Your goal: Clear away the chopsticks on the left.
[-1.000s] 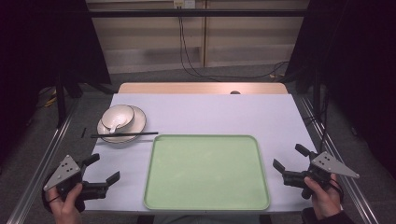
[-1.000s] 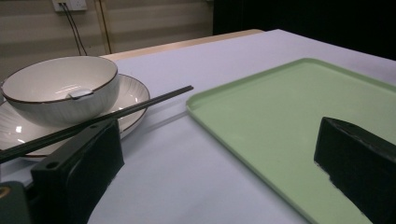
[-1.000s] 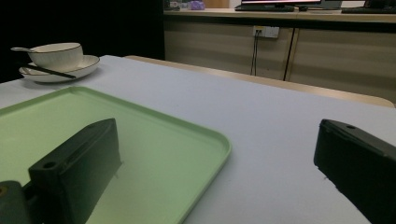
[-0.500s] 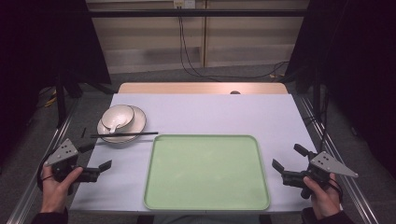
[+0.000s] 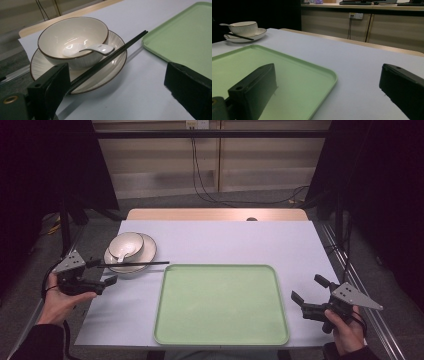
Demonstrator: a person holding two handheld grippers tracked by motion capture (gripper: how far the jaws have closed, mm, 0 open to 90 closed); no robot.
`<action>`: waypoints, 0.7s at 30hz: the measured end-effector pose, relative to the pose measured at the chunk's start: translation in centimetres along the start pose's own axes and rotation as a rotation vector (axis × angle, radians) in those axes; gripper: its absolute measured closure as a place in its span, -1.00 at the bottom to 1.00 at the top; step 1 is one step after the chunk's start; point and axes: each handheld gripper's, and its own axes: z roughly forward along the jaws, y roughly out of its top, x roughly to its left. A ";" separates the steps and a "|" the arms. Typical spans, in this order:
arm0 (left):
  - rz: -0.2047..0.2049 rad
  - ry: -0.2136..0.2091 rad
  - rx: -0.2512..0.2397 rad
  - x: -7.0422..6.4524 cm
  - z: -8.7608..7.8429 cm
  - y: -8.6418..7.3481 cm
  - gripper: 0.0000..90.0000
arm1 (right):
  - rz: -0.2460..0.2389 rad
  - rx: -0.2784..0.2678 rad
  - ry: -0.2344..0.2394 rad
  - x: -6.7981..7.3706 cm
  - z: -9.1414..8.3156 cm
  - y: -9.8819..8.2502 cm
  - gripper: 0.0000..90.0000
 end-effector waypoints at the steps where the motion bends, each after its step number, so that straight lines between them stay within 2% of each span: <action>1: 0.020 0.025 0.029 0.3 0.3 0.0 -0.83 | 0.001 -0.001 -0.002 0.0 0.0 0.0 -0.99; 3: 0.046 0.029 0.052 0.7 0.6 -0.1 -0.69 | -0.001 0.000 -0.001 0.0 0.0 0.0 -0.99; 5: 0.056 0.051 0.058 1.0 0.9 -0.2 -0.58 | -0.013 0.006 -0.005 0.1 0.0 0.0 -0.99; 6: 0.040 0.051 0.050 1.1 1.0 -0.3 -0.58 | -0.013 0.006 -0.005 0.1 0.0 0.0 -0.99; 7: 0.041 0.058 0.050 1.5 1.2 -0.3 -0.44 | -0.019 0.002 0.004 0.2 0.0 0.0 -0.99; 9: 0.044 0.063 0.055 1.7 1.2 -0.3 -0.37 | -0.021 0.005 0.006 0.2 0.0 0.0 -0.99; 10: 0.039 0.060 0.057 1.9 1.3 -0.4 -0.27 | -0.021 0.005 0.010 0.2 0.0 0.0 -0.99; 11: 0.061 0.040 0.073 2.2 1.6 -0.6 -0.03 | -0.017 0.003 0.011 0.2 0.0 0.0 -0.99; 15: 0.092 0.028 0.108 2.3 2.4 -0.9 0.05 | -0.016 0.004 0.011 0.2 0.0 0.0 -0.99; 16: 0.101 0.022 0.122 2.3 2.5 -0.8 0.22 | -0.017 0.006 0.010 0.2 0.0 0.0 -0.99; 18: 0.088 0.023 0.093 2.7 2.9 -0.7 0.26 | -0.016 0.010 0.012 0.2 0.0 0.0 -0.99; 19: 0.088 0.023 0.093 2.7 2.9 -0.7 0.32 | -0.016 0.010 0.012 0.2 0.0 0.0 -0.99; 20: 0.114 0.034 0.120 2.8 3.1 -0.4 0.36 | -0.018 0.006 0.013 0.2 0.0 0.0 -0.99; 21: 0.114 0.034 0.120 2.8 3.1 -0.4 0.41 | -0.018 0.006 0.013 0.2 0.0 0.0 -0.99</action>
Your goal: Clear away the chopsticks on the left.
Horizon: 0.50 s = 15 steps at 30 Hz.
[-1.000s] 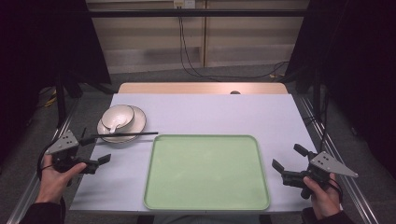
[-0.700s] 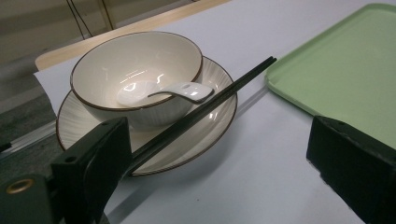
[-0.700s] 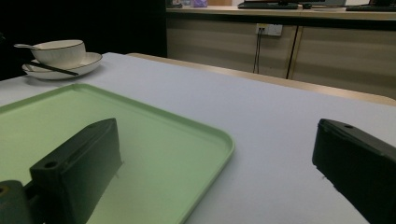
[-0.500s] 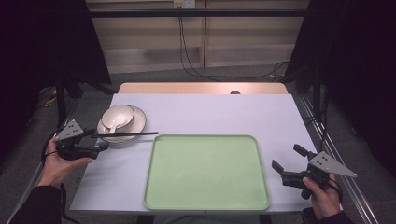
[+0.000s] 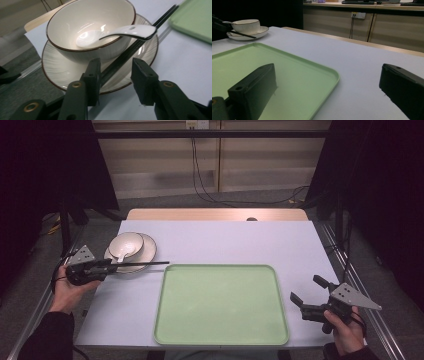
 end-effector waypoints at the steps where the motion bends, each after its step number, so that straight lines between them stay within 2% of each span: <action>1: 0.004 -0.011 -0.004 0.0 0.2 0.2 0.41 | -0.001 0.002 -0.002 0.0 0.0 0.0 -0.99; 3: 0.037 -0.010 0.012 0.1 0.3 0.5 0.51 | 0.004 0.004 -0.004 0.0 0.0 0.0 -0.99; 4: 0.037 -0.010 0.012 0.1 0.3 0.5 0.53 | 0.004 0.004 -0.004 0.0 0.0 0.0 -0.99; 5: 0.043 -0.027 0.005 0.2 0.4 0.5 0.53 | 0.003 0.004 -0.003 0.0 0.0 0.0 -0.99; 7: 0.059 -0.037 0.022 0.3 0.6 0.6 0.58 | 0.008 0.006 -0.002 0.0 0.0 0.0 -0.99; 11: 0.068 -0.051 0.036 0.4 1.0 0.6 0.62 | 0.009 0.005 -0.005 0.0 0.0 0.0 -0.99; 12: 0.071 -0.039 0.047 0.5 1.2 0.3 0.62 | 0.003 0.009 -0.005 0.0 0.0 -0.1 -0.99; 15: 0.069 -0.042 0.045 0.6 1.2 0.1 0.61 | 0.010 0.011 -0.001 0.1 -0.1 0.0 -0.99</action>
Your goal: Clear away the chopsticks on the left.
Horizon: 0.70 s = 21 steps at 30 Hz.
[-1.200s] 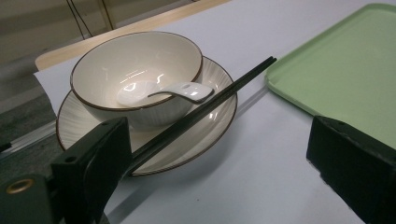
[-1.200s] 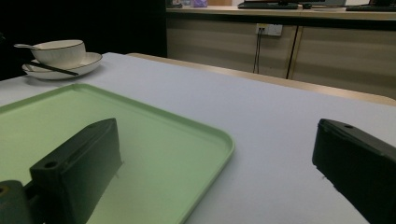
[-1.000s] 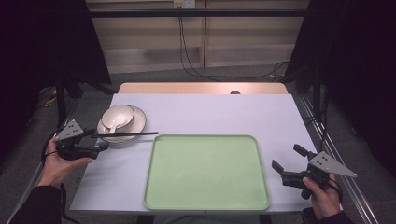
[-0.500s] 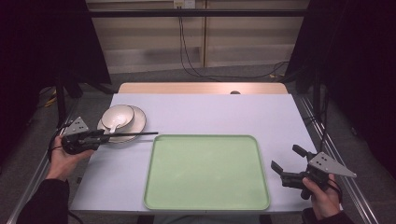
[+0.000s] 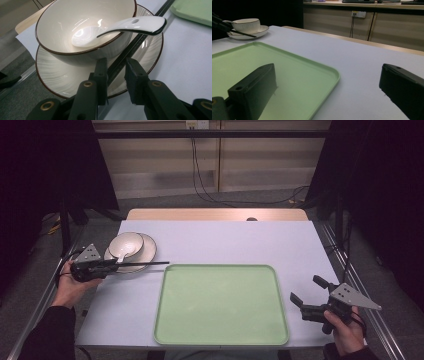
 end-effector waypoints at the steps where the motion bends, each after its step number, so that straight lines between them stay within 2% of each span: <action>1: -0.006 0.003 -0.001 0.0 0.0 0.0 0.61 | -0.005 -0.002 -0.001 0.0 0.0 0.0 -0.99; 8: 0.042 -0.018 0.034 -0.2 0.3 0.4 0.61 | -0.003 0.000 -0.001 0.0 0.0 0.0 -0.99; 14: 0.064 -0.038 0.053 -0.3 0.5 0.8 0.68 | 0.000 -0.001 0.006 -0.1 0.0 0.0 -0.99; 16: 0.092 -0.041 0.075 -0.3 0.7 1.0 0.69 | 0.001 0.001 0.003 -0.1 0.0 -0.1 -0.99; 18: 0.086 -0.059 0.067 -0.4 0.8 1.2 0.70 | 0.000 0.002 0.002 -0.1 0.0 -0.1 -0.99; 19: 0.100 -0.056 0.083 -0.4 0.8 1.3 0.70 | 0.004 0.003 -0.004 -0.1 0.0 -0.1 -0.99; 21: 0.107 -0.063 0.078 -0.4 0.9 1.4 0.71 | 0.004 0.002 -0.003 -0.1 0.1 -0.1 -0.99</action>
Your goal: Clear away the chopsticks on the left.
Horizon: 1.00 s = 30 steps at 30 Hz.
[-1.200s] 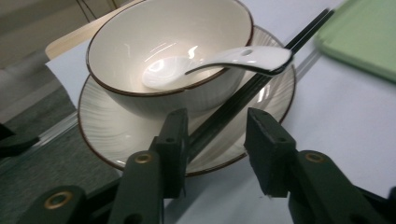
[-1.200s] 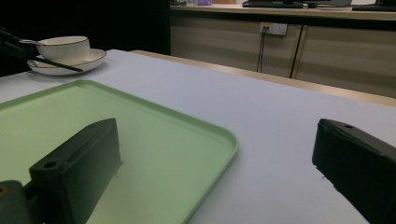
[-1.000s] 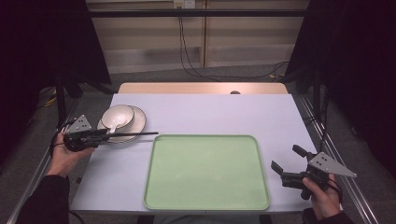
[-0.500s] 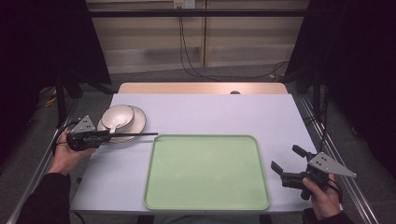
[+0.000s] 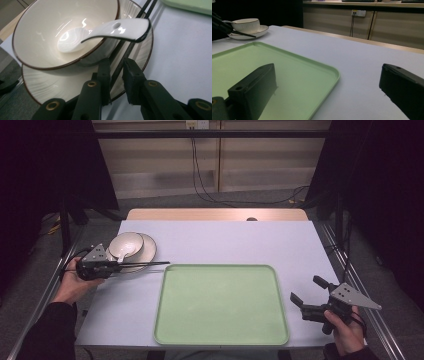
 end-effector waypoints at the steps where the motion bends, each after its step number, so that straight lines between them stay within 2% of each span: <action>1: 0.001 -0.004 0.006 0.0 0.0 0.1 0.71 | 0.001 0.000 -0.002 0.0 0.0 0.0 -0.99; 3: -0.002 -0.020 0.002 0.0 0.1 0.1 0.72 | 0.000 0.001 -0.002 0.0 0.0 0.0 -0.99; 6: -0.006 -0.022 -0.009 0.0 0.3 0.1 0.77 | 0.003 0.003 0.001 0.0 -0.1 0.0 -0.99; 7: -0.010 -0.044 -0.009 0.1 0.3 0.1 0.77 | 0.003 0.003 0.001 0.0 -0.1 0.0 -0.99; 11: -0.004 -0.071 0.003 0.1 0.2 0.5 0.82 | 0.006 0.010 0.000 -0.1 -0.1 -0.1 -0.99; 12: 0.012 -0.074 0.016 0.2 0.2 0.6 0.82 | 0.009 0.008 -0.003 -0.1 0.0 -0.1 -0.99; 14: 0.014 -0.104 0.020 0.2 0.3 0.9 0.85 | 0.016 0.009 -0.003 -0.1 -0.1 -0.1 -0.98; 18: 0.031 -0.115 0.037 0.2 0.3 1.2 0.91 | 0.014 0.013 -0.004 -0.1 -0.1 -0.1 -0.98; 19: 0.018 -0.120 0.017 0.1 0.4 1.2 0.91 | 0.015 0.014 -0.005 -0.1 -0.1 -0.1 -0.98; 20: 0.021 -0.140 0.021 0.2 0.3 1.2 0.91 | 0.015 0.014 -0.005 -0.1 -0.1 -0.1 -0.98; 25: -0.004 -0.143 0.007 0.1 0.2 1.1 0.92 | 0.018 0.017 -0.007 -0.2 -0.1 -0.1 -0.98; 27: -0.040 -0.152 -0.012 0.1 0.2 1.0 0.92 | 0.019 0.019 -0.006 -0.1 -0.1 -0.1 -0.98; 29: -0.046 -0.138 -0.014 0.1 0.1 1.0 0.92 | 0.020 0.020 -0.008 -0.1 -0.1 -0.1 -0.98; 30: -0.057 -0.157 -0.007 0.2 0.0 0.9 0.92 | 0.019 0.021 -0.008 -0.2 -0.1 -0.1 -0.98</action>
